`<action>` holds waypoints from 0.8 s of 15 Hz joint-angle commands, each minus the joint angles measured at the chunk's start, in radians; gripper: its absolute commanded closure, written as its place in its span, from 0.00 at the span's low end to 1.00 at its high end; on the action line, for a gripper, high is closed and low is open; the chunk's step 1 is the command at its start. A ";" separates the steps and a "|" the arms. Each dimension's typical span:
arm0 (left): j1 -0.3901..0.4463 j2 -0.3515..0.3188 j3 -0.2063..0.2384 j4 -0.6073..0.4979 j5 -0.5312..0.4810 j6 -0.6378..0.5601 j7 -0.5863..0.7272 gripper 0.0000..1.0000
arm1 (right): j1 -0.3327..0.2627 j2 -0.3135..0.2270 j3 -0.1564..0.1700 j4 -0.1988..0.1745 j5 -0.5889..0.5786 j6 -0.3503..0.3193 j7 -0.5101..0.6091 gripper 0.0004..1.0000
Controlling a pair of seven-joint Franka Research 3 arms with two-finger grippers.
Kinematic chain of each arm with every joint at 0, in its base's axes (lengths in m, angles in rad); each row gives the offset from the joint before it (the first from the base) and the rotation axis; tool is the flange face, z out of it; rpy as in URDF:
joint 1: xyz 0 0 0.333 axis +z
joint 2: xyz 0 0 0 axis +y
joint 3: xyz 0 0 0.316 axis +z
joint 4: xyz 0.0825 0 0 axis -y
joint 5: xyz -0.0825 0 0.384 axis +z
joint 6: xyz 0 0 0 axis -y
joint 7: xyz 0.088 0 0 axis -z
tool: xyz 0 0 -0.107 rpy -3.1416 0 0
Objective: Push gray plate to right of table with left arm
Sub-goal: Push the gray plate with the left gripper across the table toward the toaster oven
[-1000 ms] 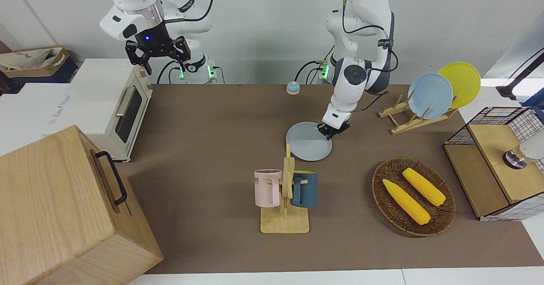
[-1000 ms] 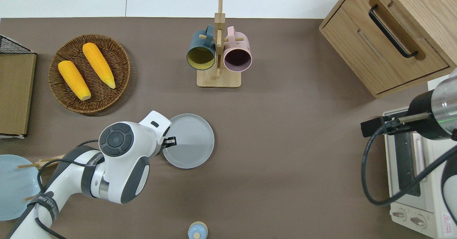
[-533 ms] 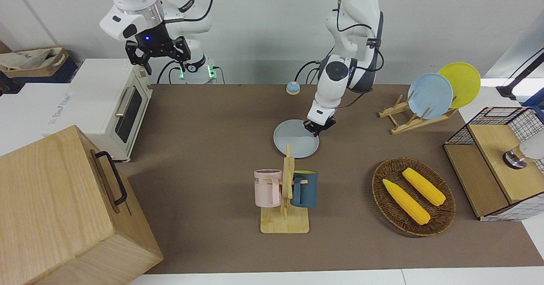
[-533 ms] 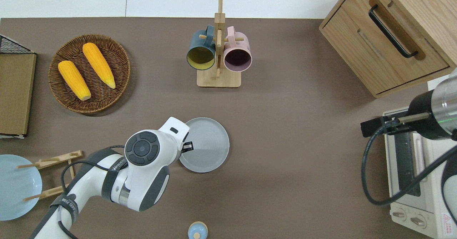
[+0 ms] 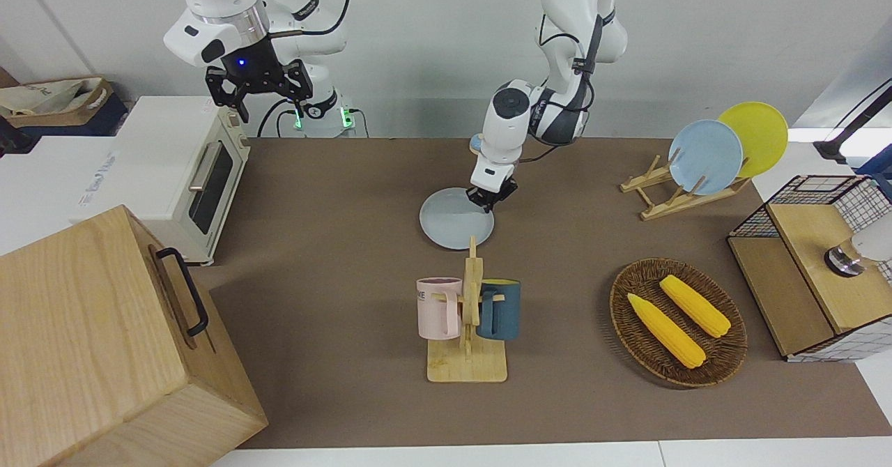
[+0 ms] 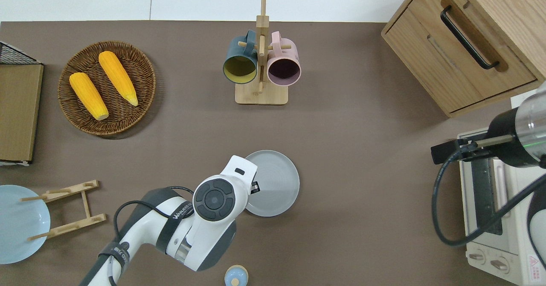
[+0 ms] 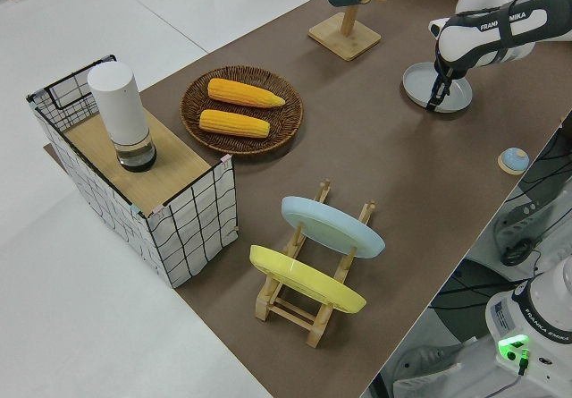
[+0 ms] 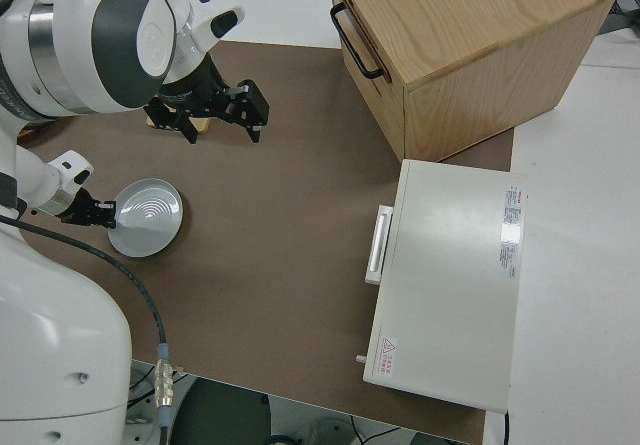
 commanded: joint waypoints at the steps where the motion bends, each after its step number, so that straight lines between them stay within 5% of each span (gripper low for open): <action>1: -0.097 0.085 0.008 0.051 0.015 0.011 -0.152 1.00 | -0.020 -0.003 0.015 0.008 0.010 -0.015 0.001 0.02; 12: -0.255 0.257 0.008 0.272 0.087 -0.019 -0.521 1.00 | -0.020 -0.003 0.013 0.008 0.010 -0.015 0.002 0.02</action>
